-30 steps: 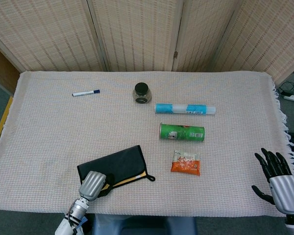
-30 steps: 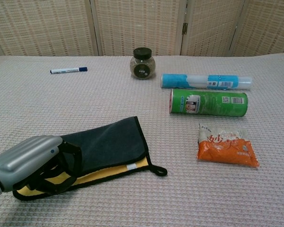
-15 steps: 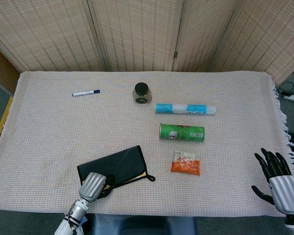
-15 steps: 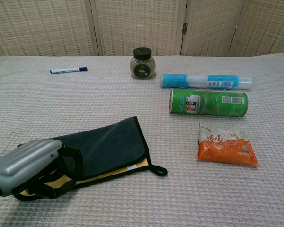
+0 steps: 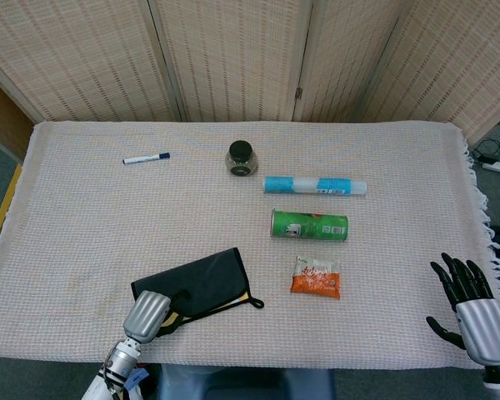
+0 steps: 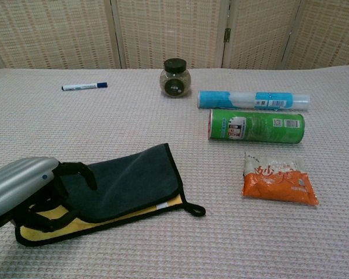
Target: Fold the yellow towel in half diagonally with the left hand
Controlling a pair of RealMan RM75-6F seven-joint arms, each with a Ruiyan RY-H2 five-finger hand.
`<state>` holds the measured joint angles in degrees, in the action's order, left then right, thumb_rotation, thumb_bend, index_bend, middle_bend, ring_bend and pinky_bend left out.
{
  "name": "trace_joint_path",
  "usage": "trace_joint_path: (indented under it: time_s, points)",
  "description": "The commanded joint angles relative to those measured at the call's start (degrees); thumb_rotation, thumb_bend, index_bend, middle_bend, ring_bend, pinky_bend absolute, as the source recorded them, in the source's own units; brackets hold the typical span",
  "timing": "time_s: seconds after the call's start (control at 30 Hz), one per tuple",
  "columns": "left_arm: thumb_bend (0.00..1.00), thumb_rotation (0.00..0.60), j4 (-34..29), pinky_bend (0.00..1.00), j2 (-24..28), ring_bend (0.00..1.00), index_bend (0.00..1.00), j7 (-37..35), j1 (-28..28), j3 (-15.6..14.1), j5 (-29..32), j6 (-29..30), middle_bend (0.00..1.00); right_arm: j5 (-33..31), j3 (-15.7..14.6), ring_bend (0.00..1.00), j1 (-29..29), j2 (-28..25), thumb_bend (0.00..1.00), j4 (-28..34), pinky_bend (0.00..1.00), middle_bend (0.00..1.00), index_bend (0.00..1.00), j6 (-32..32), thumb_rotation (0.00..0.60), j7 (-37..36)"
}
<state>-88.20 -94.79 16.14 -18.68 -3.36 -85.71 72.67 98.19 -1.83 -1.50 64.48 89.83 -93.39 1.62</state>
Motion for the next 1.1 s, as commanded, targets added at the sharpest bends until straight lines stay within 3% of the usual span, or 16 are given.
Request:
trace_joint_path:
  time_s: [0.03, 0.37, 0.73, 1.1]
  points:
    - [0.43, 0.6, -1.28, 1.0, 1.91, 1.0, 0.4, 1.23, 0.4, 0.52, 1.27, -0.02, 1.0, 0.16, -0.15, 0.0, 0.02, -0.07, 0.25, 0.09, 0.0, 0.0, 0.0, 0.08, 0.6, -0.19]
    - [0.43, 0.6, -5.89, 1.0, 6.81, 1.0, 0.41, 2.98, 2.26, 0.87, 2.44, 2.04, 1.0, 0.07, -0.15, 0.0, 0.4, 0.16, 0.25, 0.13, 0.0, 0.0, 0.0, 0.94, 0.6, 0.35]
    - [0.43, 0.6, -2.95, 1.0, 6.19, 1.0, 0.4, -2.82, 1.25, 3.0, 4.14, -0.73, 1.0, -0.17, -0.07, 0.0, 0.61, 0.45, 0.25, 0.21, 0.0, 0.0, 0.0, 1.4, 0.6, 0.8]
    - [0.47, 0.6, -2.73, 1.0, 2.75, 1.0, 0.24, -3.98, -2.35, 2.79, 3.04, -6.79, 1.0, -1.13, -0.03, 0.0, 0.52, 0.17, 0.25, -0.1, 0.0, 0.0, 0.0, 1.73, 0.6, -0.08]
